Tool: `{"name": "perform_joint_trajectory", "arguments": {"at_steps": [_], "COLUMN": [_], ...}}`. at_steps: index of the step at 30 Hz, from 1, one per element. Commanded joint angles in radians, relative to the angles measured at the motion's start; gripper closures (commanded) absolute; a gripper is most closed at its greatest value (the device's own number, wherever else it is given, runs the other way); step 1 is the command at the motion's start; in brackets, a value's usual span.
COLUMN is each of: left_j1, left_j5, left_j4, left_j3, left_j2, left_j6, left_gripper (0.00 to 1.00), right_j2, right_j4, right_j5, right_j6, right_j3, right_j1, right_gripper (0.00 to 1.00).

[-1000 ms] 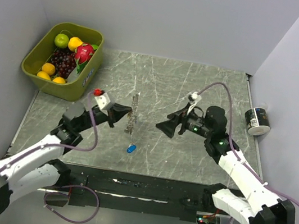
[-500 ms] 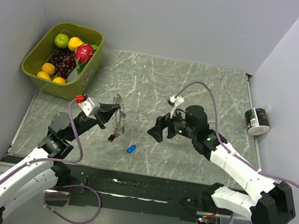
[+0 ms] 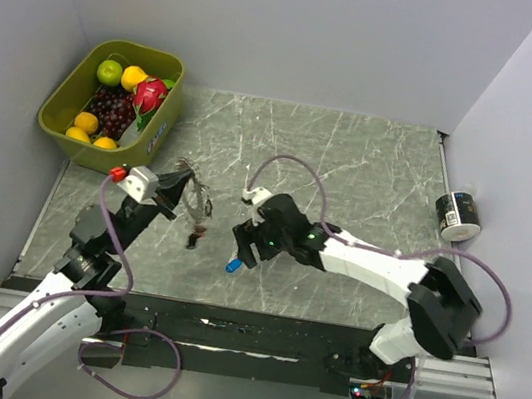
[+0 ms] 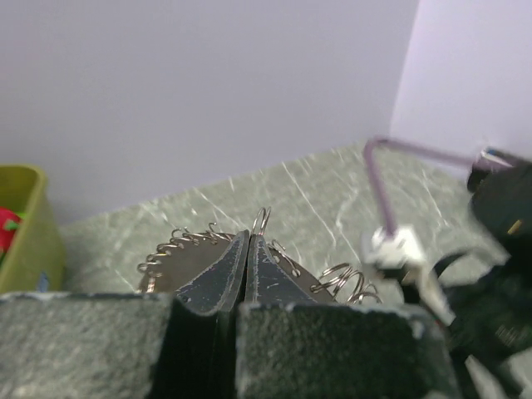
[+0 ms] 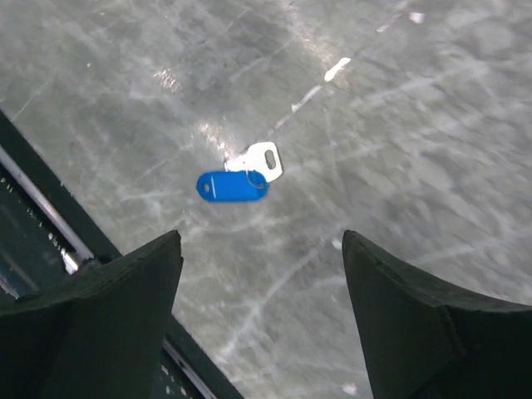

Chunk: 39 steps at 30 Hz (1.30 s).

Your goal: Put the keys on the keyring

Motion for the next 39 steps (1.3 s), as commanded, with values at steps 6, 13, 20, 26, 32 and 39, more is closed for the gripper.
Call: {"name": "perform_joint_trajectory", "arguments": {"at_steps": [6, 13, 20, 26, 32, 39], "left_j1": [0.005, 0.003, 0.005, 0.005, 0.005, 0.005], "left_j5": [-0.08, -0.06, -0.072, -0.087, -0.09, -0.097], "left_j4": [0.04, 0.042, 0.054, 0.056, 0.045, 0.05], "left_j3": [0.044, 0.063, 0.049, 0.049, 0.044, 0.04], "left_j2": [-0.053, -0.061, -0.06, -0.06, -0.06, -0.057], "left_j6": [0.012, 0.023, 0.009, 0.013, 0.013, 0.009], "left_gripper": [0.99, 0.99, 0.99, 0.99, 0.99, 0.99], "right_j2": [0.19, 0.291, 0.356, 0.379, 0.373, 0.313], "right_j4": [-0.035, -0.067, -0.067, -0.069, -0.096, -0.11], "right_j5": [0.102, 0.119, 0.099, 0.072, 0.096, 0.119], "right_j6": [0.038, 0.06, 0.078, 0.075, 0.077, 0.061], "right_j3": [0.158, 0.211, 0.23, 0.234, 0.237, 0.225], "right_j1": [0.069, 0.081, 0.089, 0.092, 0.092, 0.092], "right_gripper": [0.26, 0.39, 0.49, 0.58, 0.9, 1.0]}}
